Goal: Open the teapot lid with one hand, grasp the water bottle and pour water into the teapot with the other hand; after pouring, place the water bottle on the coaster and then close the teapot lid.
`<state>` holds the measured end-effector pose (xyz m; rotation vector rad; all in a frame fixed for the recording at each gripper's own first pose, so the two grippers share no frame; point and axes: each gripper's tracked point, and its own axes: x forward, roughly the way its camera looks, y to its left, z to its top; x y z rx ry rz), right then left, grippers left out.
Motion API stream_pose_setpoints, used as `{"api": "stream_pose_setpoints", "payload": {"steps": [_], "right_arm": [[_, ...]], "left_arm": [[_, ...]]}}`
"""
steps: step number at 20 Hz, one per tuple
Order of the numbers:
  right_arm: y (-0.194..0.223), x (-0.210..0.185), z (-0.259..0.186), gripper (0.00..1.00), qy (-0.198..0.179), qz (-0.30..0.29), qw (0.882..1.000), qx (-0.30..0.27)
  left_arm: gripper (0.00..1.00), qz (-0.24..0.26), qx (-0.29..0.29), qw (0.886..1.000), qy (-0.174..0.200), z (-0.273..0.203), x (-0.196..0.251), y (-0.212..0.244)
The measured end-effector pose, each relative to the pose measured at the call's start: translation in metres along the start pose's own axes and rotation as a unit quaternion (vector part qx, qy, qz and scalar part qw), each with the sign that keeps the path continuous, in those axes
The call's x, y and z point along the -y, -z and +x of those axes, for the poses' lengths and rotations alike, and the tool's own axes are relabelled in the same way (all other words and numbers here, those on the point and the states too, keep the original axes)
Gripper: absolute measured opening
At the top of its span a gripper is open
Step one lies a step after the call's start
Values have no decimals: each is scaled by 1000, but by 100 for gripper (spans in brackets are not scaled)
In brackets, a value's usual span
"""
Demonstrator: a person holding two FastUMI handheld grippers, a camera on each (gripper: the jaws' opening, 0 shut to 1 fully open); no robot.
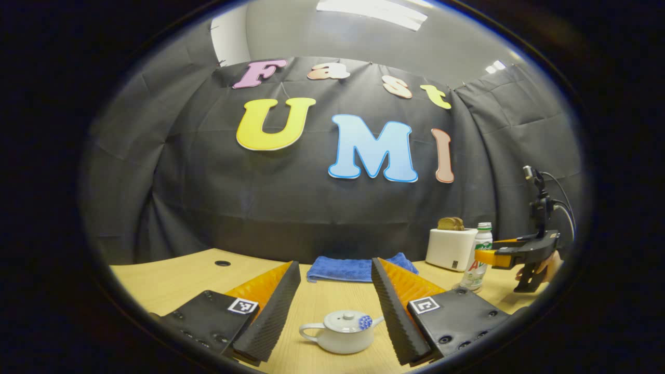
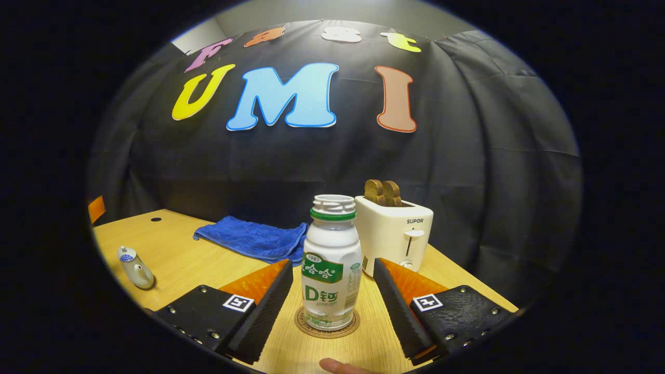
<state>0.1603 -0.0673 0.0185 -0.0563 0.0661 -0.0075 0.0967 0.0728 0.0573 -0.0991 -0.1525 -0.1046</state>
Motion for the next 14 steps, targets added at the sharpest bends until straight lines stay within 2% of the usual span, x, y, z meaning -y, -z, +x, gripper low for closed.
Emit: {"api": "stream_pose_setpoints", "payload": {"steps": [5, 9, 12, 14], "right_arm": [[-17, 4, -58, 96, 10, 7, 1000, 20], [-16, -45, -112, 95, -21, 31, 998, 44], [-1, -78, -140, 95, -28, 28, 998, 42], [18, -96, -156, 96, -38, 33, 998, 25]], "left_arm": [[92, -7, 2, 1000, 2, -15, 6, -10], [96, -22, -13, 1000, -7, -43, 35, -2], [99, 14, -32, 999, -9, -60, 65, 10], [99, 20, -44, 999, -5, -76, 83, 24]]}}
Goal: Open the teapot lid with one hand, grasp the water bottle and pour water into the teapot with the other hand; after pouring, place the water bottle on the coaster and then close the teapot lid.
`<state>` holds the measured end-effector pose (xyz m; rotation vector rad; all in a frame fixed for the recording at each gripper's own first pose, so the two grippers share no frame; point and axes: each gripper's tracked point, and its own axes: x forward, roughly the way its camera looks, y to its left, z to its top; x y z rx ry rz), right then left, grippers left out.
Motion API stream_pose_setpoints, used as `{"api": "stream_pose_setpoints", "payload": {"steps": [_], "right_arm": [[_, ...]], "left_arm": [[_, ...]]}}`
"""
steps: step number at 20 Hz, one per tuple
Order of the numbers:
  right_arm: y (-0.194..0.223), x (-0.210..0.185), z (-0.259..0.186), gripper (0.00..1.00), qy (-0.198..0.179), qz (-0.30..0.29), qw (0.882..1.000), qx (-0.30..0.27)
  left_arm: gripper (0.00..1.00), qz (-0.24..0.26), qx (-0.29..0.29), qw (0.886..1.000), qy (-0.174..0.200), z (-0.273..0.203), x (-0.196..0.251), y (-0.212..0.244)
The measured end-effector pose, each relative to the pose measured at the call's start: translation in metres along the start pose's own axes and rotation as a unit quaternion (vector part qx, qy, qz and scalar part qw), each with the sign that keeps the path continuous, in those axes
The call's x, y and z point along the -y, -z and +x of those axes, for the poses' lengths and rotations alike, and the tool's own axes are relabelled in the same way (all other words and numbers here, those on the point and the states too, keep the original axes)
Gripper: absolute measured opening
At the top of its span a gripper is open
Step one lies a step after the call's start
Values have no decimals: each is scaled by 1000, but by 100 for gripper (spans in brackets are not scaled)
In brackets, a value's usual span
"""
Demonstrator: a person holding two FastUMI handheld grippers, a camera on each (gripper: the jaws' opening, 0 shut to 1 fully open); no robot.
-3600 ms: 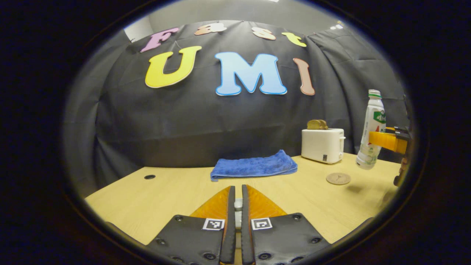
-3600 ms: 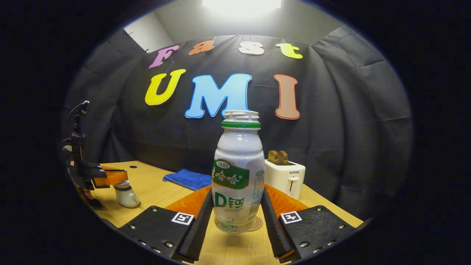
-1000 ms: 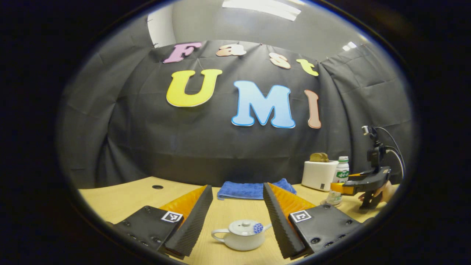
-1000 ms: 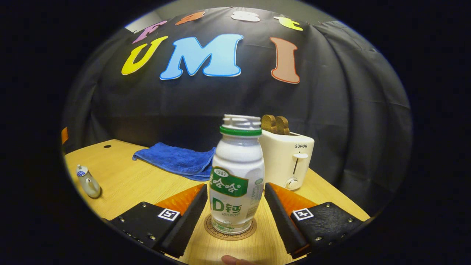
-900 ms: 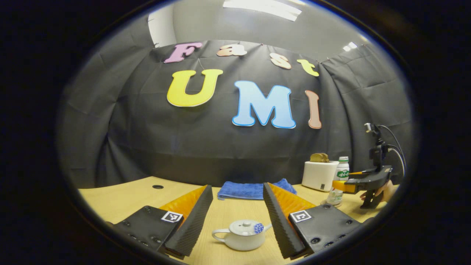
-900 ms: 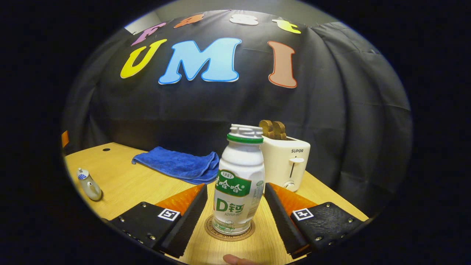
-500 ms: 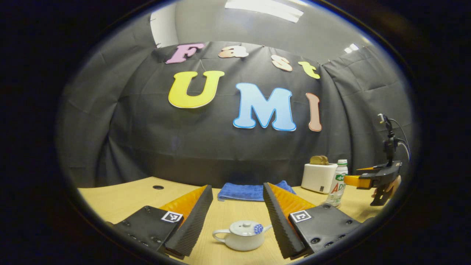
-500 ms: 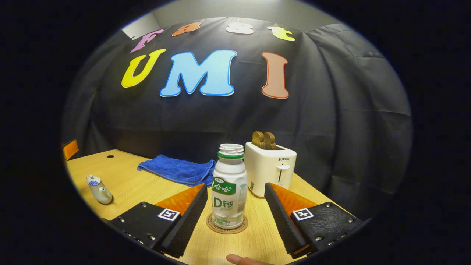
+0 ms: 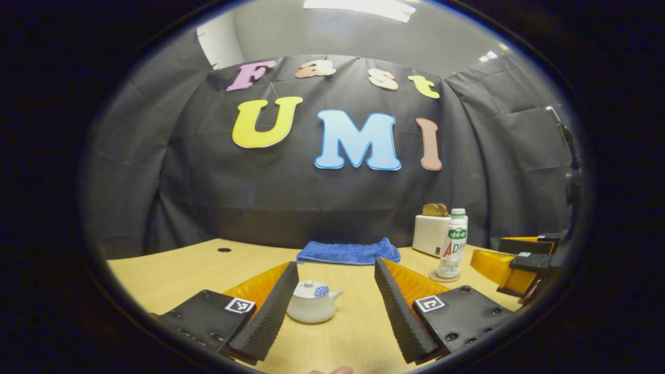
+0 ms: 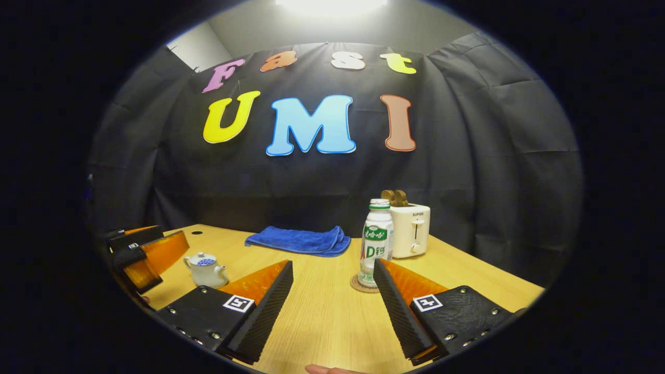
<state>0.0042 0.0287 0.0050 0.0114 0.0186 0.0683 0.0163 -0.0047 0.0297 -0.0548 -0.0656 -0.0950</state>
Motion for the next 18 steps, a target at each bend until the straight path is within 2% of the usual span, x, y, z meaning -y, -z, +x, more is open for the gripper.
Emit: {"api": "stream_pose_setpoints", "payload": {"steps": [1, 3, 6, 9, 13, 18], "right_arm": [[4, -2, -6, 96, 5, -5, 1000, 2], [8, 2, -16, 95, 25, -15, 999, 13], [23, -9, -24, 95, 19, -26, 999, 7], [24, -11, -27, 96, 27, -2, 1000, 8], [24, -12, -32, 95, 37, 1, 999, 7], [26, -11, -32, 95, 47, 2, 999, 4]], "left_arm": [[99, 2, -7, 1000, 6, -7, 9, 8], [100, 11, -16, 1000, -10, -18, 7, 18], [99, 31, -33, 999, -14, -23, 18, 27], [100, 32, -33, 999, -3, -26, 28, 26], [100, 27, -34, 999, 0, -26, 27, 27], [99, 27, -34, 999, -15, -26, 27, 28]]}}
